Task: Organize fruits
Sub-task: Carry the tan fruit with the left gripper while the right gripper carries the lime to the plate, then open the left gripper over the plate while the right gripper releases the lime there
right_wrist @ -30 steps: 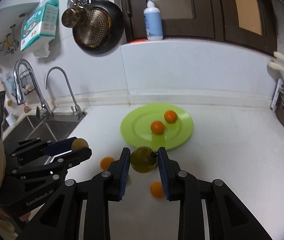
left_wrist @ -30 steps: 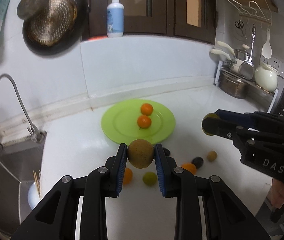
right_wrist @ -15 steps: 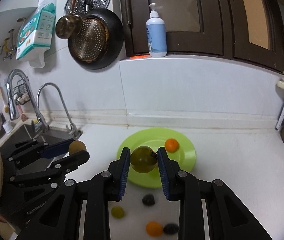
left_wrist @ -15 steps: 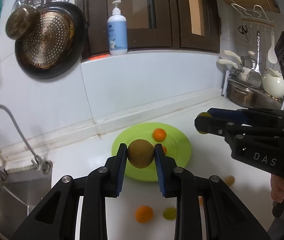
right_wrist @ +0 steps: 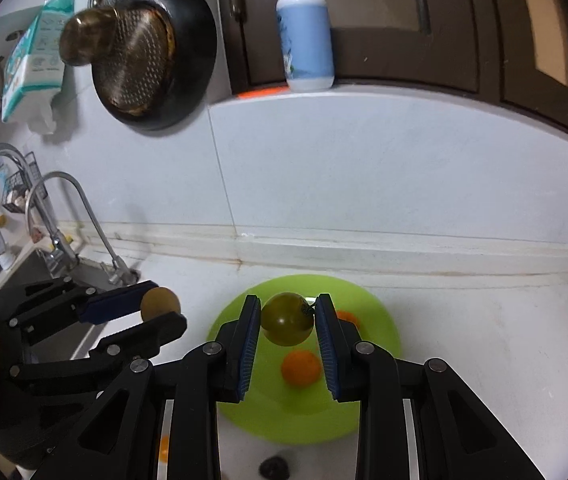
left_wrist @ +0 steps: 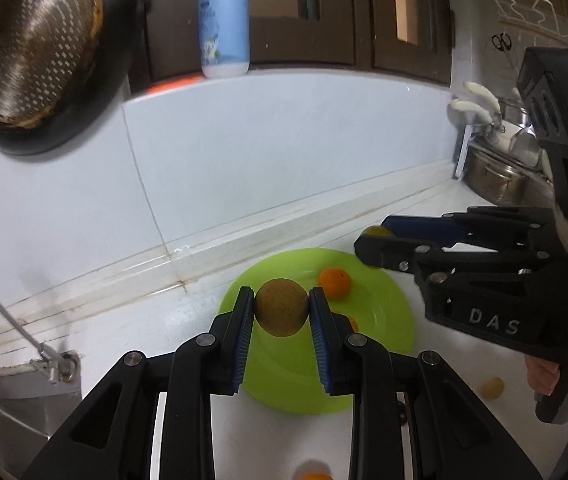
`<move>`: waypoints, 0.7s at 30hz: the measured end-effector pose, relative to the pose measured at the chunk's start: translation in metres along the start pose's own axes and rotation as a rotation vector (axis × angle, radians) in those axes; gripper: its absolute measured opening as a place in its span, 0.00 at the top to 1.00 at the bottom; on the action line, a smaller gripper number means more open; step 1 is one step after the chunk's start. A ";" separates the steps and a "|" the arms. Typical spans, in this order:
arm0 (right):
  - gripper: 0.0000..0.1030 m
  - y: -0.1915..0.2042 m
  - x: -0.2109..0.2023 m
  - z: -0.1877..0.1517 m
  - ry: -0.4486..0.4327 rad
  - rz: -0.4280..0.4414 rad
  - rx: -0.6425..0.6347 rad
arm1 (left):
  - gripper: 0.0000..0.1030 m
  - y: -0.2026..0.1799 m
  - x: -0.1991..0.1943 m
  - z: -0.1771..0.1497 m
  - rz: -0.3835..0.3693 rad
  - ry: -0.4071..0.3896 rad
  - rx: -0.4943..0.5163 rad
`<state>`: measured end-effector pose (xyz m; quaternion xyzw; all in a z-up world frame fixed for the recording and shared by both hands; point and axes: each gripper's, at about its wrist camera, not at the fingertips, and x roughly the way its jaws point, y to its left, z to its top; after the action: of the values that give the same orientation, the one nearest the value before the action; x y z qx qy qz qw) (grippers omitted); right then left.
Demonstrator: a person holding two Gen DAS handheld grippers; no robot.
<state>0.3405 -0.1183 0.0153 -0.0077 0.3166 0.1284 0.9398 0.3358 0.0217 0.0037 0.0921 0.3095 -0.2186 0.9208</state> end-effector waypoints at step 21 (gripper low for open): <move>0.71 -0.027 0.100 -0.011 0.196 0.013 0.013 | 0.68 0.015 0.090 -0.015 -0.056 0.210 -0.052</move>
<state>0.4171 -0.1219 -0.0548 -0.0122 0.4079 0.1312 0.9035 0.3988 0.0082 -0.0631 0.0821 0.4124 -0.2253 0.8789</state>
